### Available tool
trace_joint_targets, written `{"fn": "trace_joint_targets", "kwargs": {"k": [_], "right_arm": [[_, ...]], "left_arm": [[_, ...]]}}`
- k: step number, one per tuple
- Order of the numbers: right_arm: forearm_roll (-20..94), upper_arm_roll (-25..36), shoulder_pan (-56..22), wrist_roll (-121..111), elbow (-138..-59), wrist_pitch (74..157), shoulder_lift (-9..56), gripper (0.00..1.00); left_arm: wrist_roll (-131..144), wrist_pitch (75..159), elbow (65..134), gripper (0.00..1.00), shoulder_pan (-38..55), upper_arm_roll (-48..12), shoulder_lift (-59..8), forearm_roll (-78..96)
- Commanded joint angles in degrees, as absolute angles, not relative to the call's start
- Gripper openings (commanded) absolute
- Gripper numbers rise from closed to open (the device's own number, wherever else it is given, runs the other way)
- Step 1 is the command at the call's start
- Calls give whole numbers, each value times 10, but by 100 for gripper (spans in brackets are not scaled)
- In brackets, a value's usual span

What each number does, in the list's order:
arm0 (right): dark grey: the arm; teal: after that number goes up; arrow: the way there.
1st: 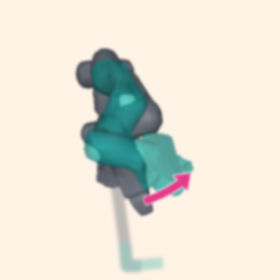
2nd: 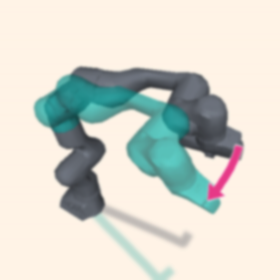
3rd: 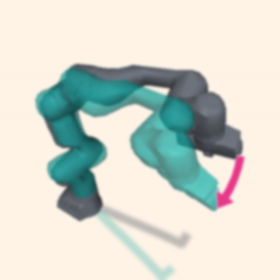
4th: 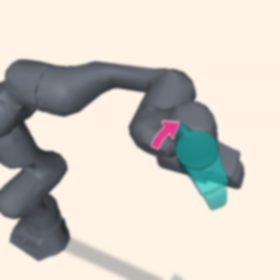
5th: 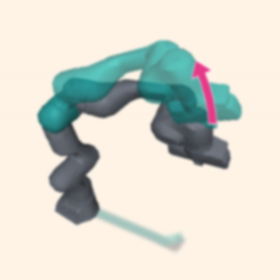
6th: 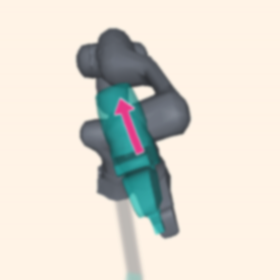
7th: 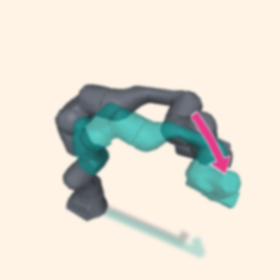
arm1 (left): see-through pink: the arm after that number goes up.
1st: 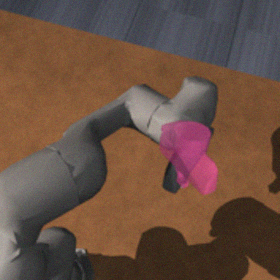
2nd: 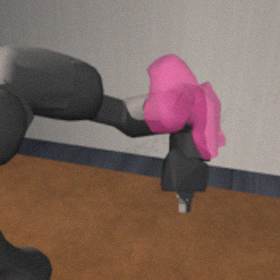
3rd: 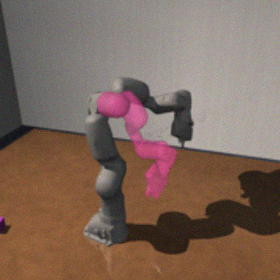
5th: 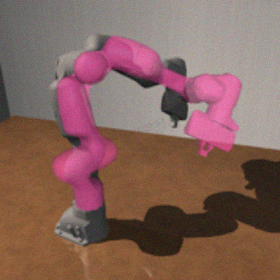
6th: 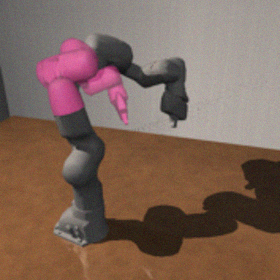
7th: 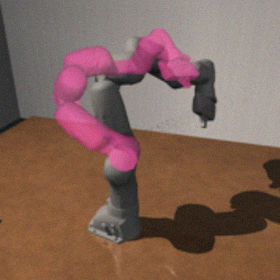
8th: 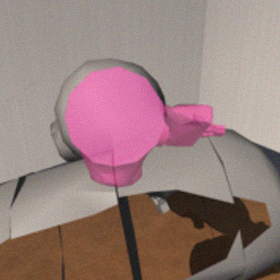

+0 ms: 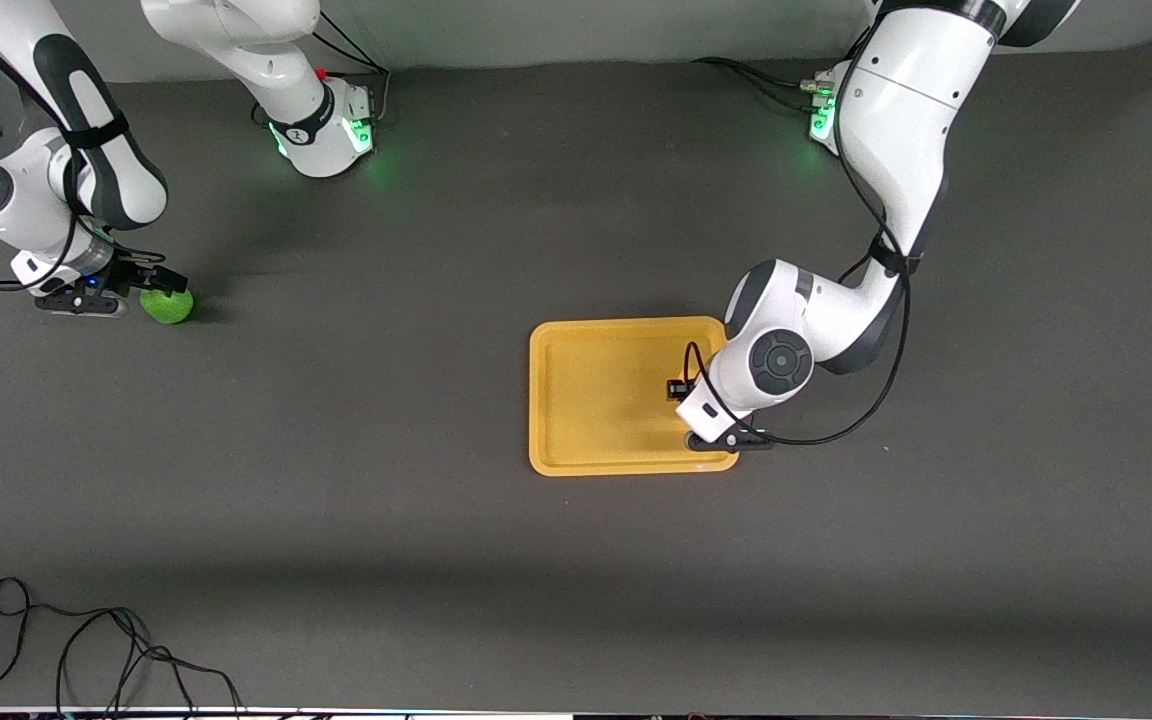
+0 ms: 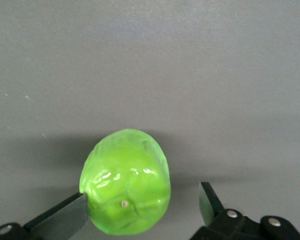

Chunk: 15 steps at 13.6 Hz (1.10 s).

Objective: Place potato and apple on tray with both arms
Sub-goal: 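Carry the potato onto the tray and open the left gripper, then withdraw the left gripper while the right gripper grasps the green apple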

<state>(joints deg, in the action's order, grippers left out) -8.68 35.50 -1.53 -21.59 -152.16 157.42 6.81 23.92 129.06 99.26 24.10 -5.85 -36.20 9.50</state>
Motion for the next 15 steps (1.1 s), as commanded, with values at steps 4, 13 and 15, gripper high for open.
{"fn": "trace_joint_targets", "kwargs": {"k": [4,13,15], "right_arm": [[4,356,-32,-294,-1511,1592,108,100],[25,354,-45,-331,-1503,1586,111,100],[39,354,-46,-333,-1503,1586,111,100]], "left_arm": [[266,1275,984,100,248,-56,-359,76],[118,1146,973,100,143,1,-201,15],[43,1110,973,100,97,1,-155,14]]}}
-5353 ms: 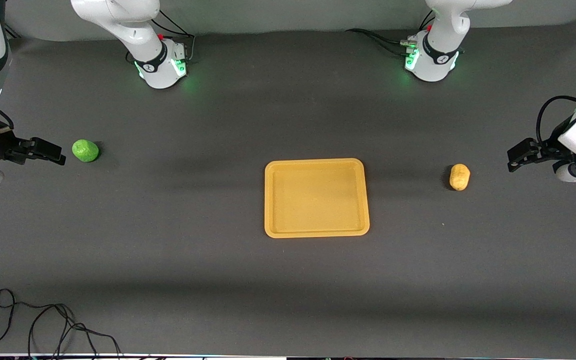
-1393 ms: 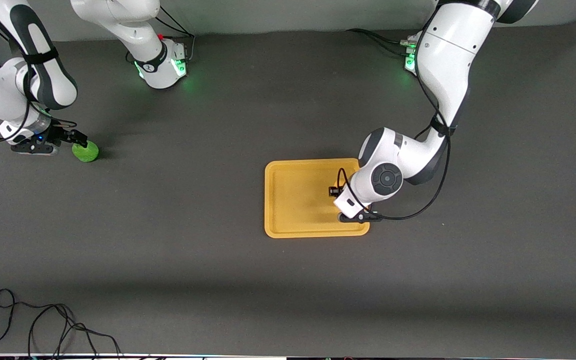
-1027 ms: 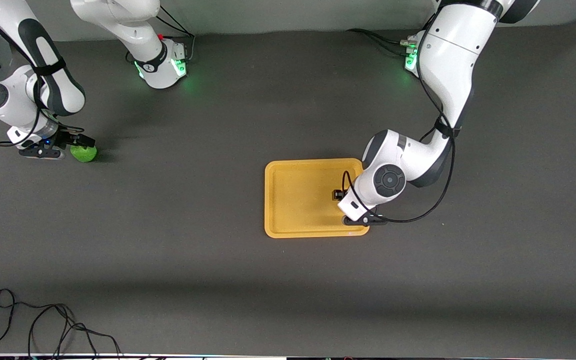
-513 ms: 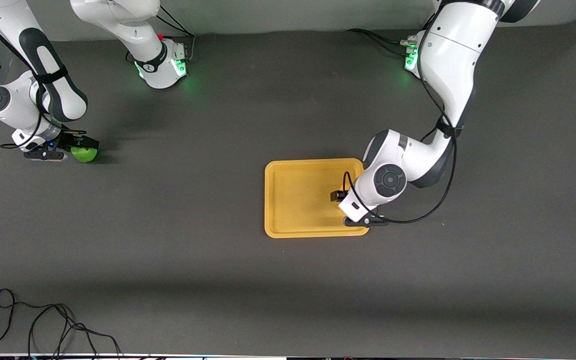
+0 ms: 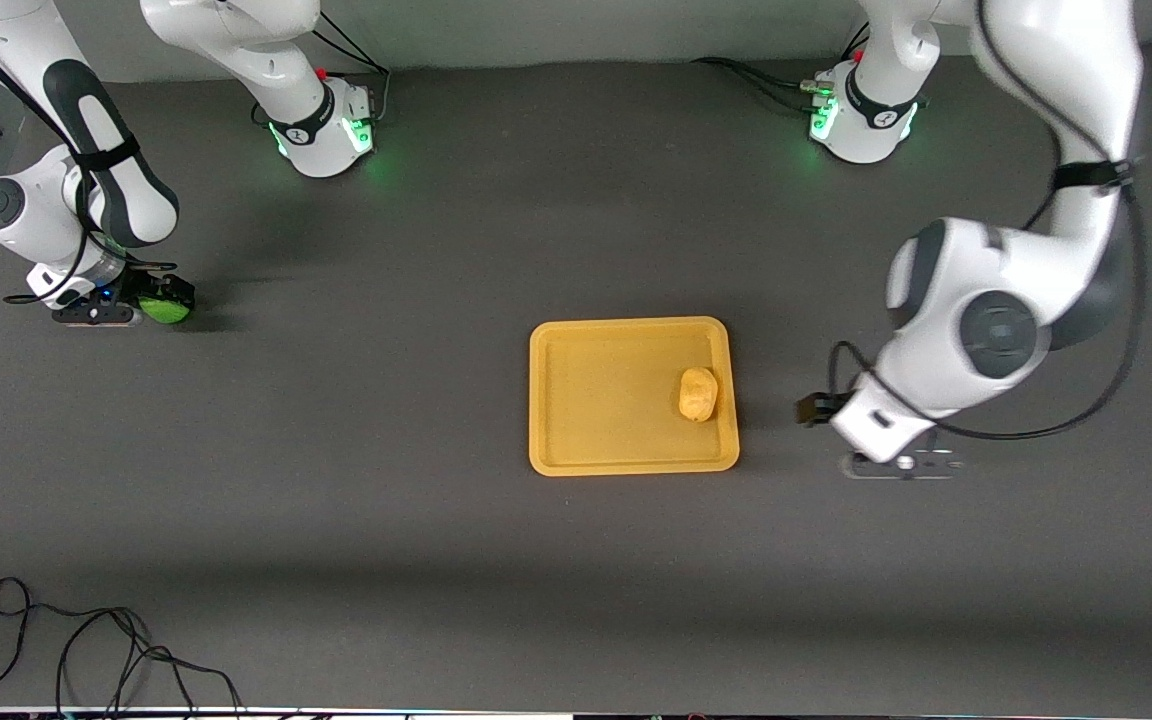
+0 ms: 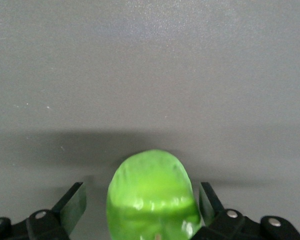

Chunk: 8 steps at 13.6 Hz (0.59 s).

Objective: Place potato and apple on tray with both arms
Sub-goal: 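Withdraw the left gripper while the right gripper grasps the green apple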

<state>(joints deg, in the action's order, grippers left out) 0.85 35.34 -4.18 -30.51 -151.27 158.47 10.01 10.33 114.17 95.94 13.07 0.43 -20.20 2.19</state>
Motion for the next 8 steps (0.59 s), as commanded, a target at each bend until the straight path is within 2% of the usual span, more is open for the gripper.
{"fn": "trace_joint_targets", "kwargs": {"k": [1,2,3,4,6,8], "right_arm": [[39,354,-46,-333,-1503,1585,111,88],[40,354,-46,-333,-1503,1580,111,65],[40,354,-46,-334,-1502,1567,110,47],[40,354,-47,-333,-1499,1552,106,37],[40,354,-48,-332,-1469,1487,92,36],[40,353,-68,-327,-1387,1371,80,36]], "left_arm": [[11,1089,973,100,76,2,-135,14],[-16,1079,975,100,63,3,-116,11],[-34,1076,981,100,50,2,-99,-1],[-42,1065,992,100,44,2,-83,-17],[-71,1066,1026,100,30,2,-45,-31],[-97,1066,1051,100,20,4,-6,-33]]}}
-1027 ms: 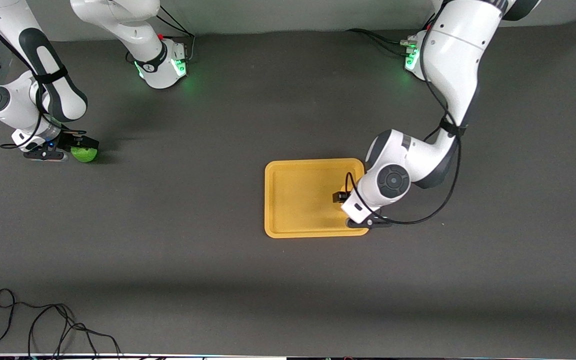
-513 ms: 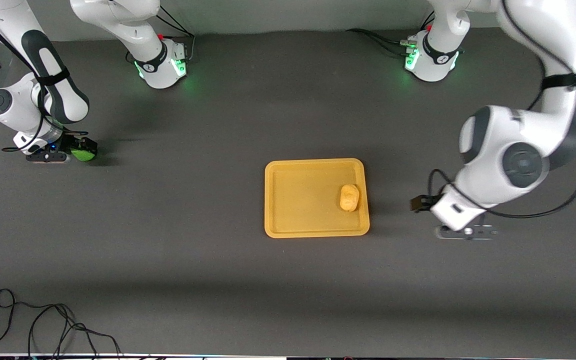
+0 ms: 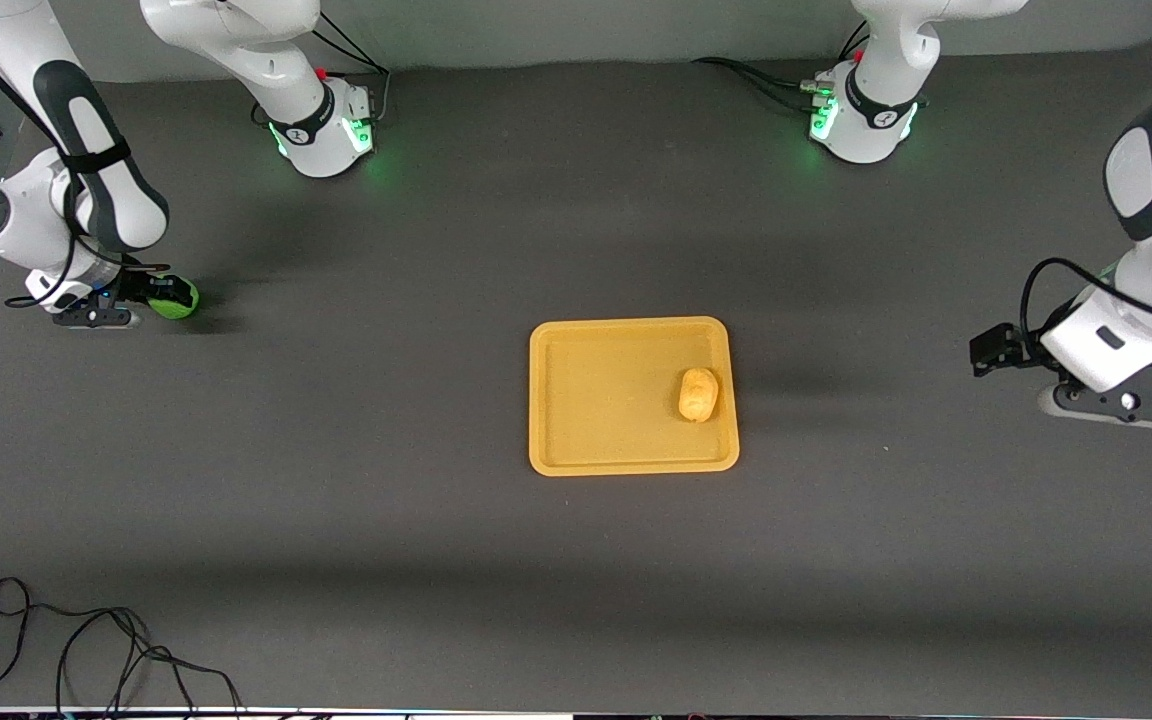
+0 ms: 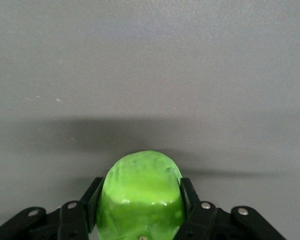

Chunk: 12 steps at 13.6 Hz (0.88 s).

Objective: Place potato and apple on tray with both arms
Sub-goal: 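Withdraw the left gripper while the right gripper grasps the green apple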

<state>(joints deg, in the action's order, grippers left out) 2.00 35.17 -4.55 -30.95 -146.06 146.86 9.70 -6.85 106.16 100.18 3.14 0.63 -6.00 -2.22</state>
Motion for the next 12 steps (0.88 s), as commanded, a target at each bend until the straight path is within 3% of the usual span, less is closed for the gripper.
{"fn": "trace_joint_targets", "kwargs": {"k": [1,3,6,12], "right_arm": [[40,355,-83,-325,-1343,1323,77,36],[39,354,-97,-324,-1239,1227,75,36],[32,354,-140,-302,-1083,1095,78,36],[38,352,-279,-143,-922,996,108,36]], "left_arm": [[-99,1067,1063,100,12,4,13,-33],[-98,1092,1102,100,11,4,53,-33],[-91,1076,1093,100,11,4,59,-18],[-97,1060,1074,100,11,4,50,-18]]}}
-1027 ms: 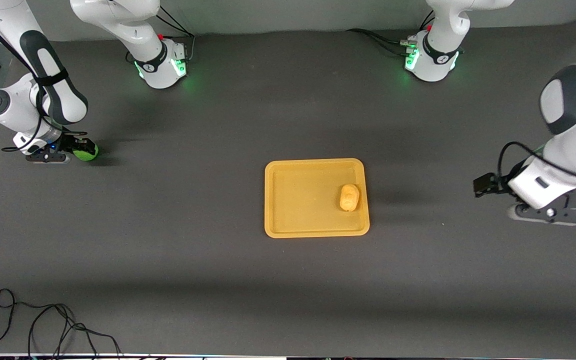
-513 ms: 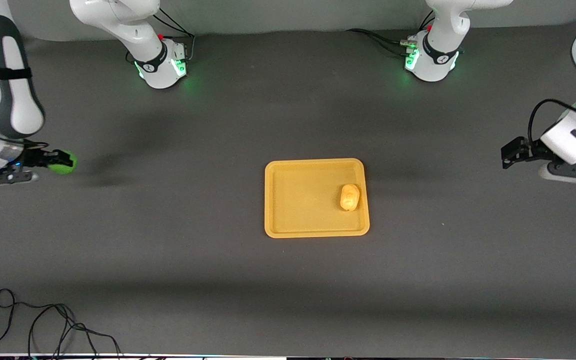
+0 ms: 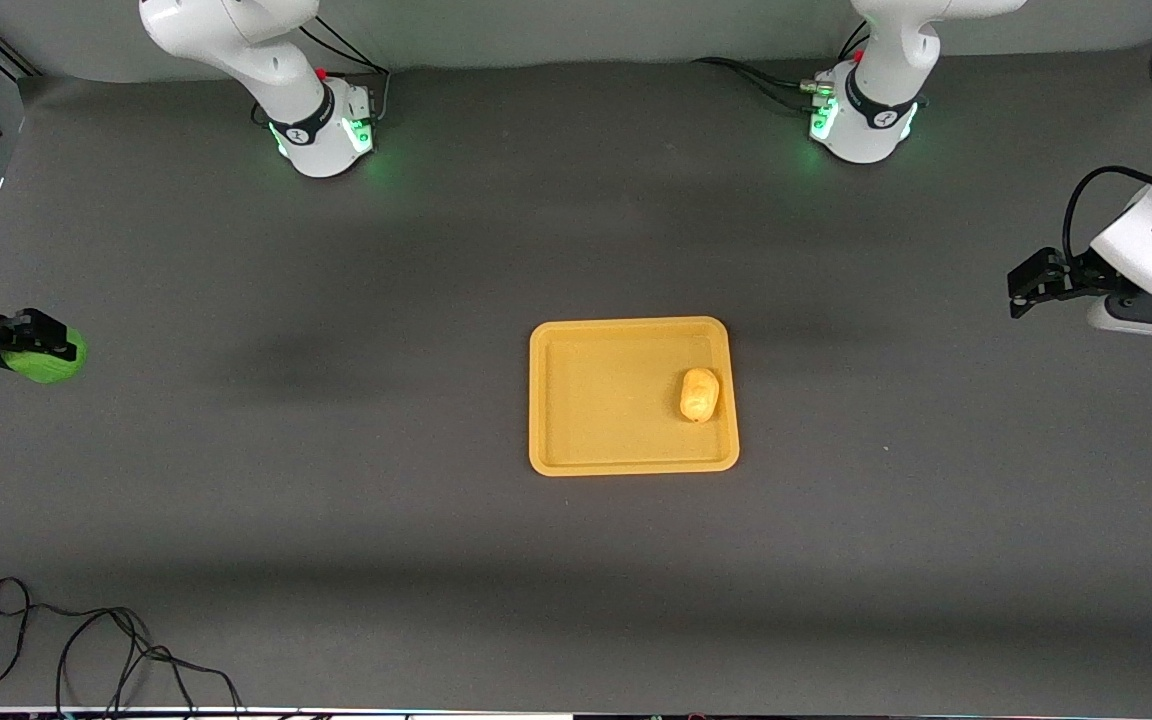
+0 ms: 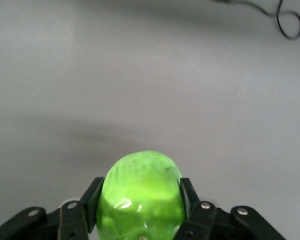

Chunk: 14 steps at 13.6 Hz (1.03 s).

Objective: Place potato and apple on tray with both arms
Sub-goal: 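Withdraw the left gripper while the right gripper grasps the green apple, then carry the apple onto the tray beside the potato and release it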

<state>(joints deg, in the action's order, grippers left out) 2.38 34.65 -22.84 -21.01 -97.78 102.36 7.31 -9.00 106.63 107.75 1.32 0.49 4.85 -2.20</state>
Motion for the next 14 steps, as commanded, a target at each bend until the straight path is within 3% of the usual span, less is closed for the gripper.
{"fn": "trace_joint_targets", "kwargs": {"k": [1,6,9,14], "right_arm": [[40,352,-315,-96,-898,984,119,36],[118,338,-458,189,-780,963,216,36],[137,317,-538,355,-689,963,308,36],[138,173,-548,566,-559,1013,441,36]], "left_arm": [[-97,1060,1074,100,11,4,49,-18],[-98,1059,1073,100,12,3,46,-18],[-98,1058,1075,100,14,3,45,-18],[-98,1049,1066,100,12,3,41,-18]]}}
